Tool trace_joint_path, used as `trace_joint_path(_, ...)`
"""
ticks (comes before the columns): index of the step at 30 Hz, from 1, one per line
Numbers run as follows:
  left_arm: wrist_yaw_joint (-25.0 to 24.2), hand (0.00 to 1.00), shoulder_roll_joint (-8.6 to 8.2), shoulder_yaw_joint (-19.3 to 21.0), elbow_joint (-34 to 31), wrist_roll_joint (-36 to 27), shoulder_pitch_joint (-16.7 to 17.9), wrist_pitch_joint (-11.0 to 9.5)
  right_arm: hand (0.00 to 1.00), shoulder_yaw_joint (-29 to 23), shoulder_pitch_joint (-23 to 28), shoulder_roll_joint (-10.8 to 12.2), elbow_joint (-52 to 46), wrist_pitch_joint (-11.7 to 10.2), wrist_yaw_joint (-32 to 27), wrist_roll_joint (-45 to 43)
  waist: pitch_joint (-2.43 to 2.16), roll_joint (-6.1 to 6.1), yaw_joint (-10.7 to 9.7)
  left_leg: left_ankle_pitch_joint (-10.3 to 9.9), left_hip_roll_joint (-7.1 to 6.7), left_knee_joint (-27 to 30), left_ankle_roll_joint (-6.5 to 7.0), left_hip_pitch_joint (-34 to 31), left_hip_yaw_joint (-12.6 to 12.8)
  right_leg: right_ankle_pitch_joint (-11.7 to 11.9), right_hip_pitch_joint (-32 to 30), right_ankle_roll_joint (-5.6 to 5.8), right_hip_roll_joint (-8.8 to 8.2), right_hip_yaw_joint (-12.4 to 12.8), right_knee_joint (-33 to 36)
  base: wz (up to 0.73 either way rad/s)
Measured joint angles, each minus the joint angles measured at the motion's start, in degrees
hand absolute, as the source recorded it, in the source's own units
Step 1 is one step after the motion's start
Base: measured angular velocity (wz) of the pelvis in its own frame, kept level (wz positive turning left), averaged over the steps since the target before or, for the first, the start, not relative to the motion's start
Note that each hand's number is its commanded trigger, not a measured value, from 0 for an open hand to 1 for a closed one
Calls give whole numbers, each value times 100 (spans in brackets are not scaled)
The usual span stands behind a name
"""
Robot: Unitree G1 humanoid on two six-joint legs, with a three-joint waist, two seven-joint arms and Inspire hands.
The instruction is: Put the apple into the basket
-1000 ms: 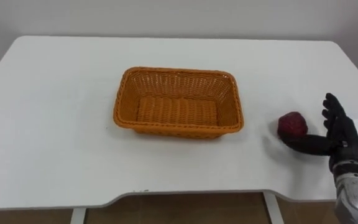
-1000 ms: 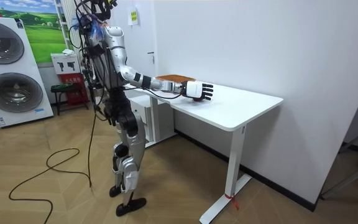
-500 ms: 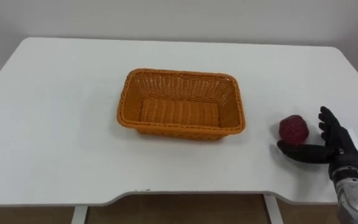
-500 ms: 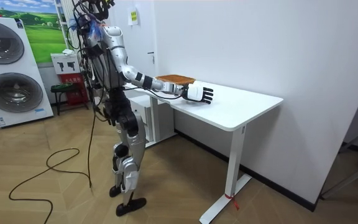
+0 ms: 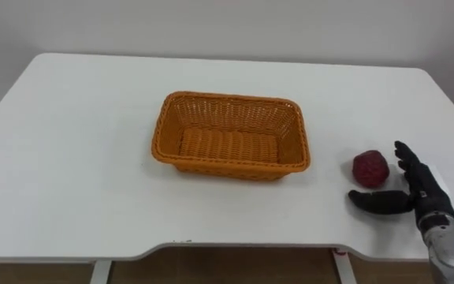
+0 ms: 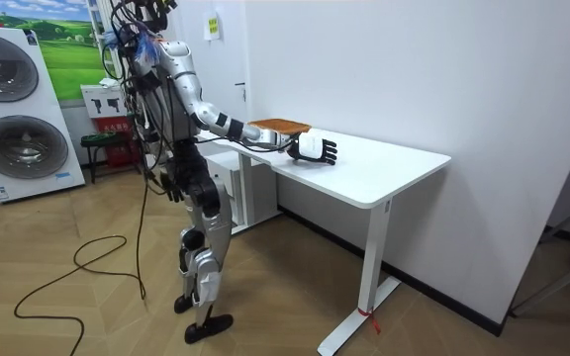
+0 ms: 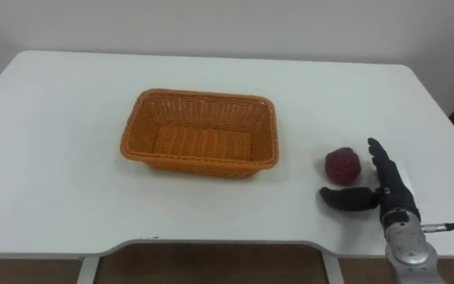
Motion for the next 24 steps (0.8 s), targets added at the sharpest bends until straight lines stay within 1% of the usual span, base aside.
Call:
trace_joint_path(1,-15,0,0,0,0,0,0,4,44,0,-12,0,2,4,6,-66,0,-1,-1,0,0,0,0,-3,-1,0,-3,0,1,-1,-1,0)
trace_joint_path(2,-19,0,0,0,0,0,0,6,85,0,-17,0,14,4,8,-124,0,-2,-2,0,1,3,0,-9,-4,0,-8,0,2,-2,-1,0)
trace_joint_path(3,-19,0,0,0,0,1,0,7,100,-1,-18,0,17,3,8,-156,-1,-3,-3,0,1,5,0,-12,-5,0,-9,0,2,-3,0,0)
trace_joint_path(5,-21,0,1,0,-4,0,-12,10,100,-8,-28,-2,17,5,-11,-252,-18,-19,-5,0,1,16,0,-44,-14,2,-12,-3,2,-9,1,0)
trace_joint_path(7,-27,0,2,0,-6,0,-28,10,100,-36,-57,-30,17,25,-73,-428,-22,-33,-5,1,0,19,0,-53,-17,2,-8,-4,2,-8,2,0)
trace_joint_path(8,-33,0,4,0,-6,0,-30,10,100,-40,-95,-83,28,66,-93,-523,-23,-43,-6,0,0,19,0,-54,-17,2,-8,-4,2,-8,1,0)
trace_joint_path(11,-35,0,10,0,-5,1,-55,5,100,-35,-209,-195,104,87,-83,-741,-15,-65,9,0,0,10,0,-64,-19,2,-22,-4,8,-5,0,0)
trace_joint_path(16,-104,0,34,-11,-4,2,-85,2,100,-15,-286,-199,131,111,-87,-843,-17,-85,21,2,2,10,-4,-63,-40,2,-31,-4,15,-7,-6,0)
trace_joint_path(21,-148,0,53,-17,4,0,-115,4,100,164,-370,-193,123,114,-69,-840,-7,-103,18,3,0,10,-4,-62,-49,2,-33,-3,1,-48,-5,1)
trace_joint_path(24,-150,0,92,-137,5,-3,-156,4,100,216,-371,-180,93,105,-47,-844,-4,-118,25,2,-1,10,-4,-62,-68,2,-32,-3,-7,-91,-1,2)
